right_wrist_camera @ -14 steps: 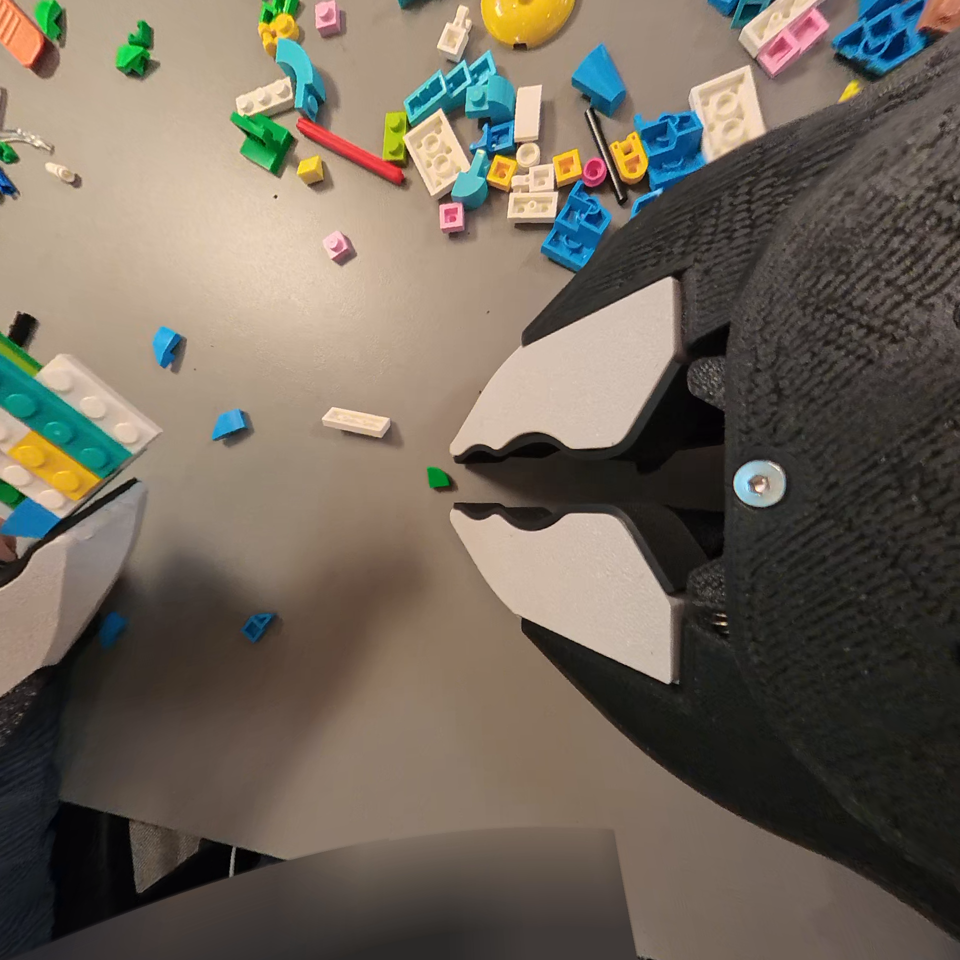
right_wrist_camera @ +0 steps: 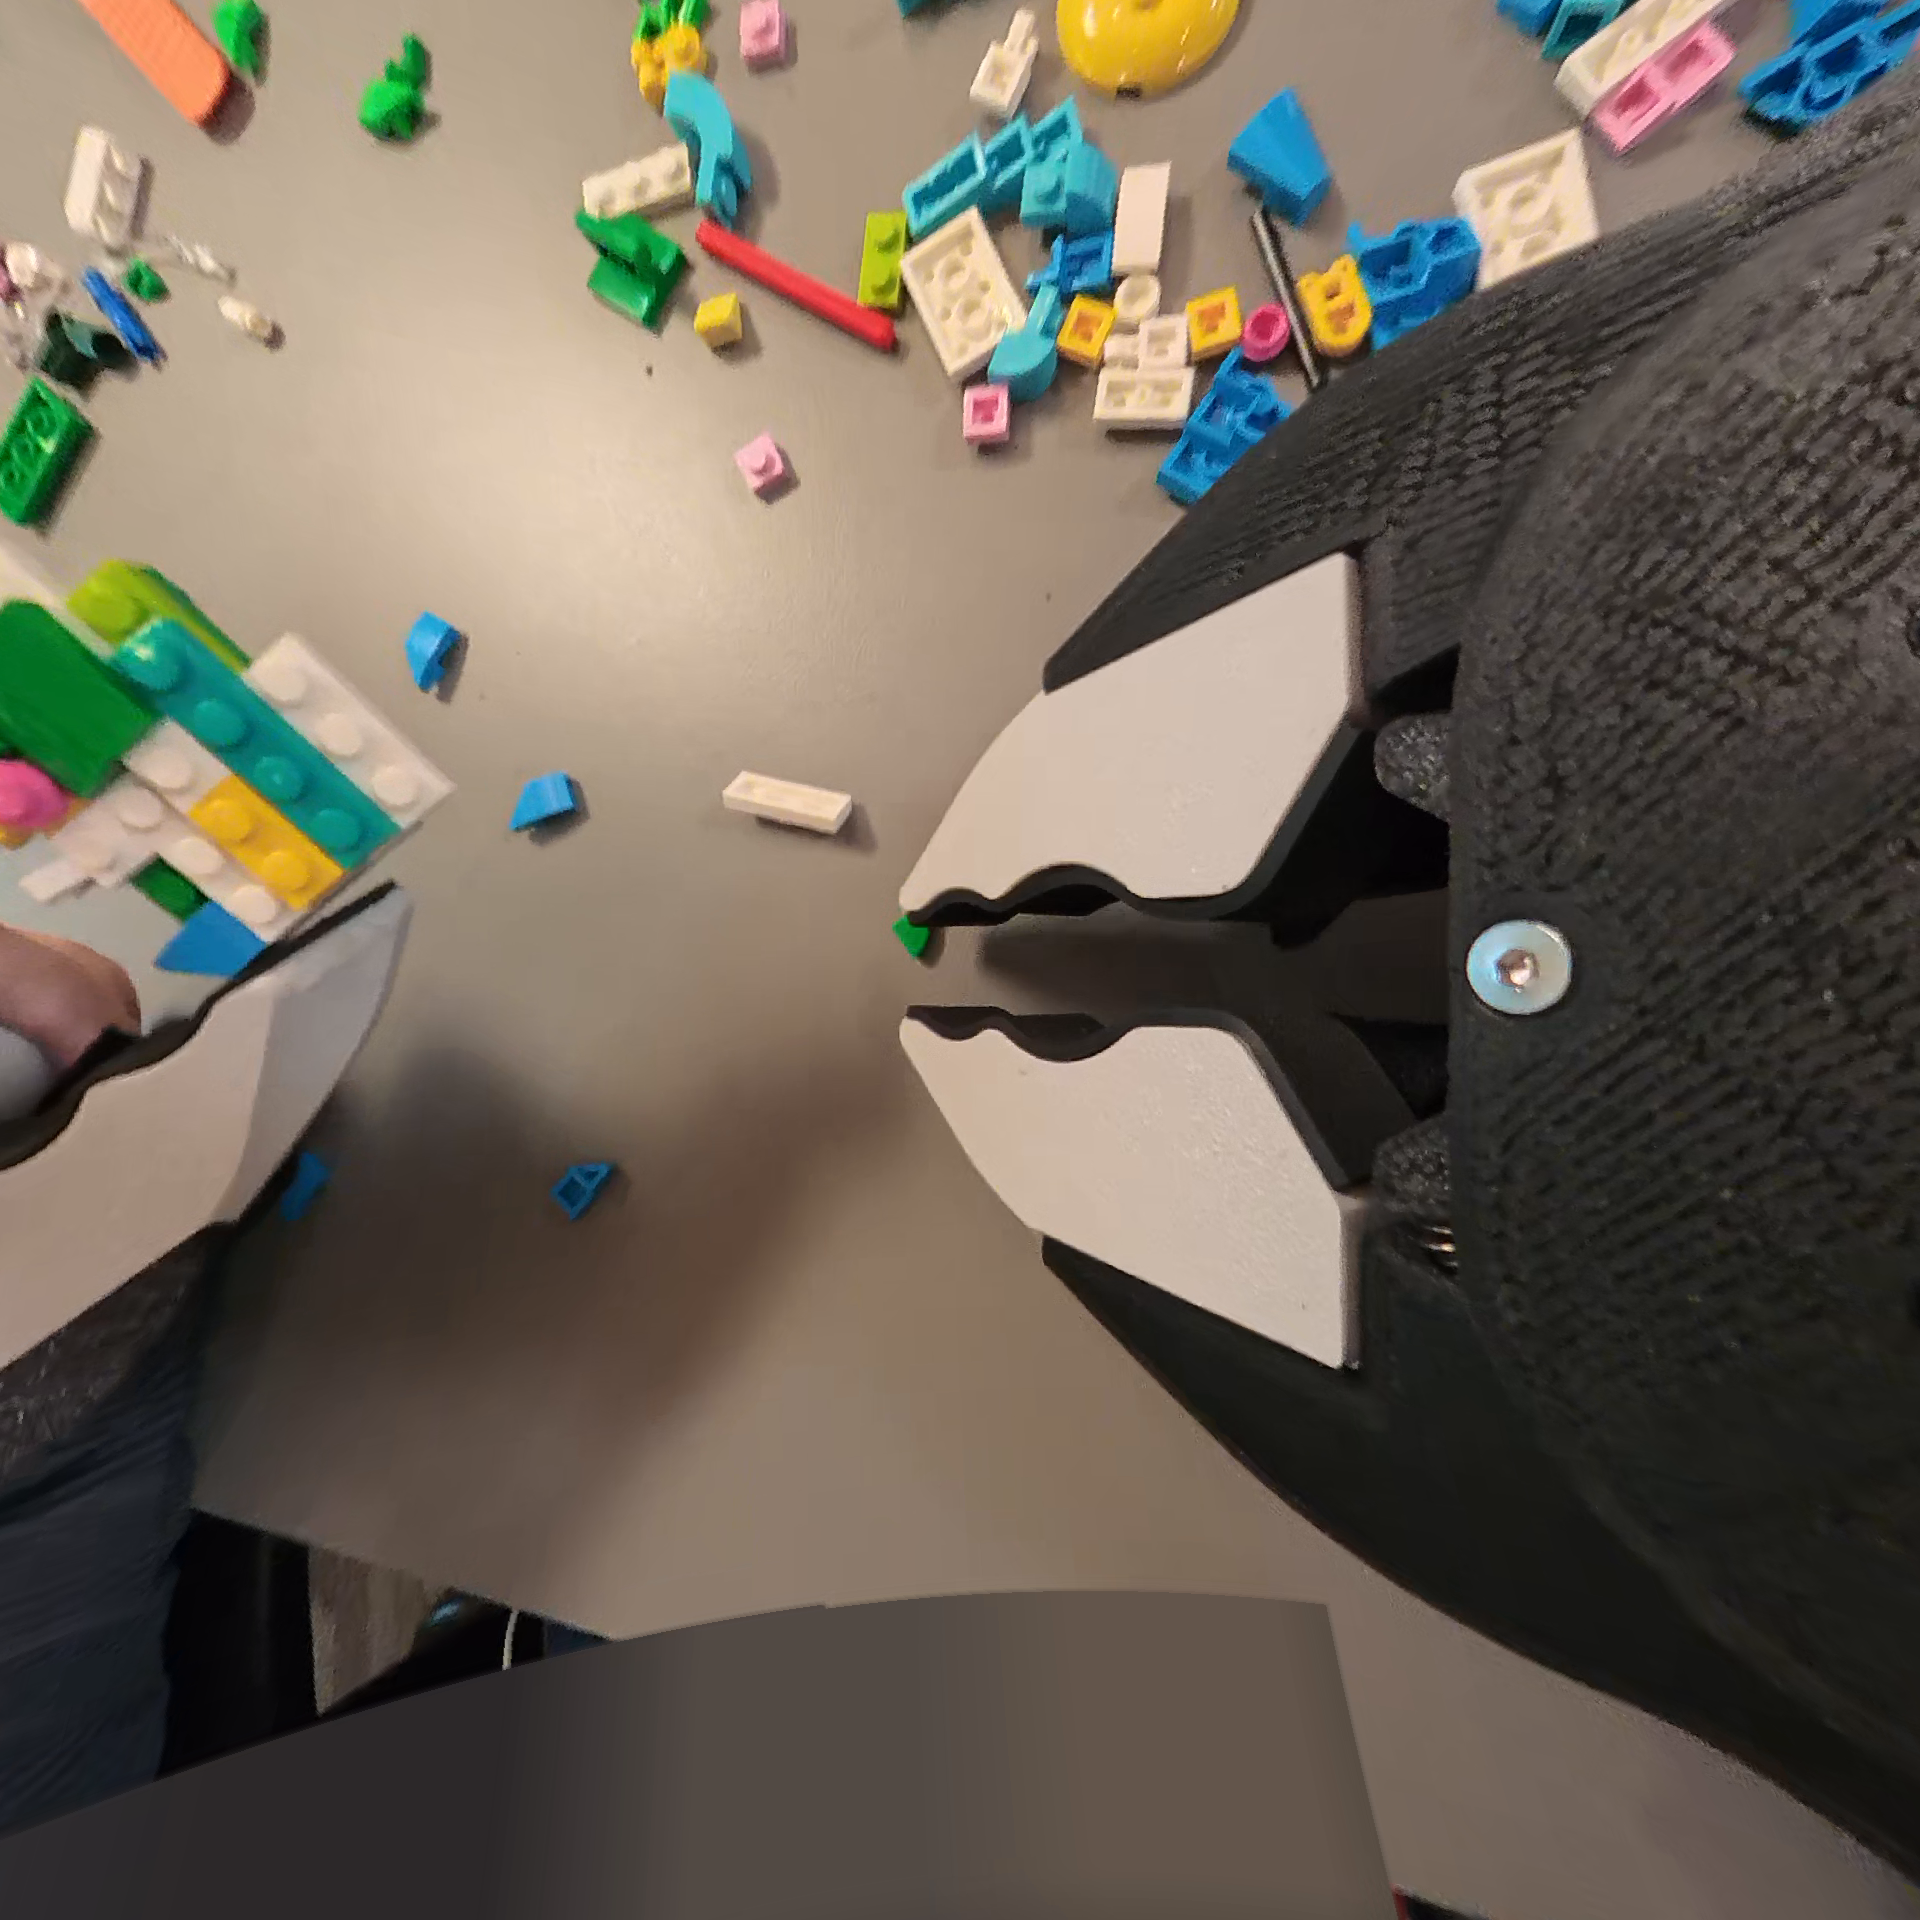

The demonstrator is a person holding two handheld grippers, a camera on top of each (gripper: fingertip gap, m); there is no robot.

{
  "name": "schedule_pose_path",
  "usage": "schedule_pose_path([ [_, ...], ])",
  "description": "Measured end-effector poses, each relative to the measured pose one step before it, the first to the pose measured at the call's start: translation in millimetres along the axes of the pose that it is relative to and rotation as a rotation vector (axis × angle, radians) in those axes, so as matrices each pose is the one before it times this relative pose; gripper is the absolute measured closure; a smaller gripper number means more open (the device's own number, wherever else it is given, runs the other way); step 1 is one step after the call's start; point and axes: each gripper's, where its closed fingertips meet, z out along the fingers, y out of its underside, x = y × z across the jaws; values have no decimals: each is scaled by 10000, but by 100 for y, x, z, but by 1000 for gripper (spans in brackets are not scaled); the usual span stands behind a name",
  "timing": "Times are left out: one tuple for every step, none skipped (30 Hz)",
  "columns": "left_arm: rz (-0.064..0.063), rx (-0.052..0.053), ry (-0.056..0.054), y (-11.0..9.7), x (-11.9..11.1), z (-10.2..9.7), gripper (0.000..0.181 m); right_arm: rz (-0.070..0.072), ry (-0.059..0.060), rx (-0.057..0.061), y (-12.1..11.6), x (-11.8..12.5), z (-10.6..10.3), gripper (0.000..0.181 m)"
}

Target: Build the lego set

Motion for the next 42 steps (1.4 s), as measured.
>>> schedule_pose_path([
  [-5, 10, 3, -13, 12, -2, 132, -35, 122, 72, -41, 236, -39, 168],
  [-8, 3, 0, 3, -5, 7, 132, -47, 110, 92, -60, 206, 12, 168],
  [-8, -3, 8, 5, 12, 7, 132, -37, 54, 69, -36, 129, 63, 168],
  [-1, -7, 8, 10, 8, 4, 132, -2, -23, 15, 38, 11, 82, 168],
  [8, 3, 1, -16, 14, 1, 132, 28, -44, -18, 80, -16, 89, 168],
  [9, 14, -2, -20, -2, -9, 132, 31, -40, -25, 98, -8, 74, 168],
  [-1, 6, 2, -9, 7, -5, 132, 13, -30, -17, 78, -7, 59, 168],
  [-9, 4, 5, 1, 6, -1, 132, -4, -15, 6, 35, 2, 31, 168],
  [-10, 5, 0, -11, -2, -11, 132, -4, -15, 27, -14, 6, 10, 168],
  [-9, 9, -1, -10, -11, -12, 132, 9, -17, 43, -35, -4, -9, 168],
  [-9, 9, 2, -2, -2, -10, 132, 16, -24, 52, -49, -6, 0, 168],
  [-10, -1, 4, -1, 0, -6, 132, 15, -22, 54, -52, 2, -14, 168],
  [-5, 0, -1, 5, -5, -4, 132, 14, -21, 40, -30, -9, 2, 168],
  [0, 4, 0, -6, 5, -6, 132, 14, -18, 15, 9, -11, 7, 168],
  [-2, 0, 2, 0, 3, 0, 132, 18, -20, -9, 43, -7, 16, 168],
  [2, 3, 2, -4, 2, 2, 132, 19, -13, -26, 67, 7, 18, 168],
  [-2, -4, 3, 13, 11, -1, 132, 13, 2, -19, 63, 22, 2, 168],
  [-6, -3, 4, 5, 6, 7, 132, 13, -1, 3, 34, 18, -12, 168],
  [-5, -1, 7, 8, 2, 5, 132, 16, -4, 24, 1, 26, -23, 168],
  [-4, 4, 6, -5, 11, 3, 132, 20, -10, 43, -28, 23, -20, 168],
  [-3, 9, 1, -15, -5, -8, 132, 24, -30, 48, -46, -19, -3, 168],
  [-6, 9, 0, -12, 5, 7, 132, 9, -30, 42, -65, -28, 10, 168],
  [-9, 5, 8, -8, 1, 7, 132, -15, -23, 34, -72, -38, 12, 168],
  [-9, 1, 9, 4, 10, -3, 132, -35, -24, 32, -63, -57, 20, 168],
  [-5, 4, 8, -4, 10, 12, 132, -32, -19, 18, -53, -56, 21, 168],
  [-2, 6, 6, -7, 10, 4, 132, -18, -27, 0, -12, -40, 31, 168],
  [-5, -2, 4, 5, 1, 17, 132, -1, -27, -6, -4, -30, 26, 168],
  [-8, -3, 6, 12, -2, 12, 132, 7, -32, -12, 5, -34, 18, 168],
  [-6, 0, 4, 1, 5, 9, 132, 5, -29, -17, 22, -19, 18, 168],
  [-5, 1, 6, -1, 12, 1, 132, -2, -28, -17, 13, -44, 15, 168],
  [-7, 1, 8, 0, 11, 10, 132, -12, -11, -18, 12, -24, 18, 168],
  [-6, -4, 7, -1, 0, 14, 132, -26, 8, -18, 11, -20, 22, 168],
  [-2, 0, 10, 4, 23, 14, 132, -33, 11, -27, 28, -16, 9, 168],
  [2, -4, 15, 0, 22, 11, 132, -33, -5, -32, 32, -41, -8, 168],
  [8, -6, 10, 12, 16, 10, 132, -17, -23, -39, 63, -53, -24, 168],
  [14, 5, -4, -14, 0, -11, 132, 10, -40, -57, 97, -54, -69, 168],
  [2, 4, -2, -6, 0, -6, 132, 29, -60, -67, 130, -76, -100, 168],
  [-10, -1, 10, 12, 6, -9, 132, 38, -99, -55, 135, -138, -115, 168],
  [-7, -8, 3, 17, -3, -1, 132, 42, -128, -34, 118, -170, -128, 169],
  [-3, 0, 3, 1, 1, 9, 132, 38, -62, -18, 83, -83, -98, 170],
  [4, 5, 9, -8, 13, -5, 132, 2, 50, -1, 30, 84, -66, 170],
  [11, 1, 4, -4, 22, 1, 132, -53, 153, 32, -64, 205, -41, 170],
])
